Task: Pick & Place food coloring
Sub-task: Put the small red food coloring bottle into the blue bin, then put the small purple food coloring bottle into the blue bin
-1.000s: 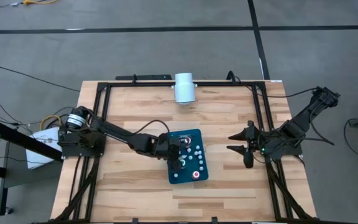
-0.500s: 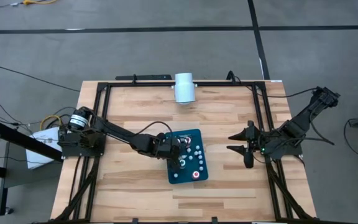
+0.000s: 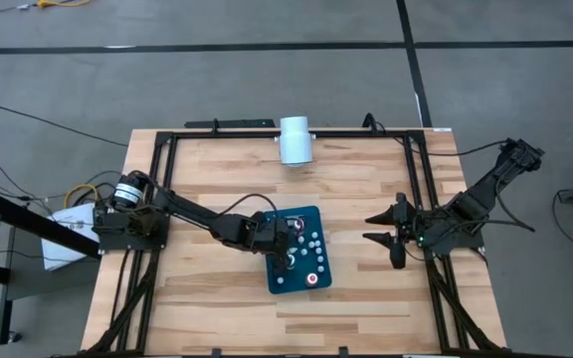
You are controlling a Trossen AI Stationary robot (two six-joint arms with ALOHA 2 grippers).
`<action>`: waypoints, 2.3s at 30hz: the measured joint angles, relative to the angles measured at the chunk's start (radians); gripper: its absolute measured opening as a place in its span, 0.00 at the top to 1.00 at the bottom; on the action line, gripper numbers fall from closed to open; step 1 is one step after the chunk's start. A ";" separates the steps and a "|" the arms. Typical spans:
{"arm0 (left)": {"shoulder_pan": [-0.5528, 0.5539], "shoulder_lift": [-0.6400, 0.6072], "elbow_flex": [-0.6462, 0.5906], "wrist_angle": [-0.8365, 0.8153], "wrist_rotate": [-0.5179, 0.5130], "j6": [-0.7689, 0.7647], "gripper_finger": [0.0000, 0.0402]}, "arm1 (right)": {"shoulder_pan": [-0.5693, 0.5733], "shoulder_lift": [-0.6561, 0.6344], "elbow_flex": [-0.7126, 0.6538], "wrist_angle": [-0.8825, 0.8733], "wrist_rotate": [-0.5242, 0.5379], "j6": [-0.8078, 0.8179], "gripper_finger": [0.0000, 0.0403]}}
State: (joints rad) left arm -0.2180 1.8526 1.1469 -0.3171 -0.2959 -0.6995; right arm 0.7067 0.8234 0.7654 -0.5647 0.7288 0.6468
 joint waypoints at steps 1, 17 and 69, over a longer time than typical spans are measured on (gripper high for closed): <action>0.000 0.000 0.000 0.001 -0.001 0.004 0.83 | 0.000 0.000 0.000 0.000 0.000 0.000 0.55; 0.006 0.000 0.000 0.002 -0.004 -0.042 0.69 | 0.000 0.000 0.000 0.000 0.000 0.000 0.55; -0.267 -0.414 -0.241 -0.223 -0.246 -0.288 0.59 | 0.228 -0.133 0.000 -0.241 0.195 0.178 0.55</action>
State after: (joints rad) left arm -0.4853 1.4391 0.9054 -0.5402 -0.5423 -0.9879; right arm 0.9351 0.6900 0.7654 -0.8057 0.9239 0.8250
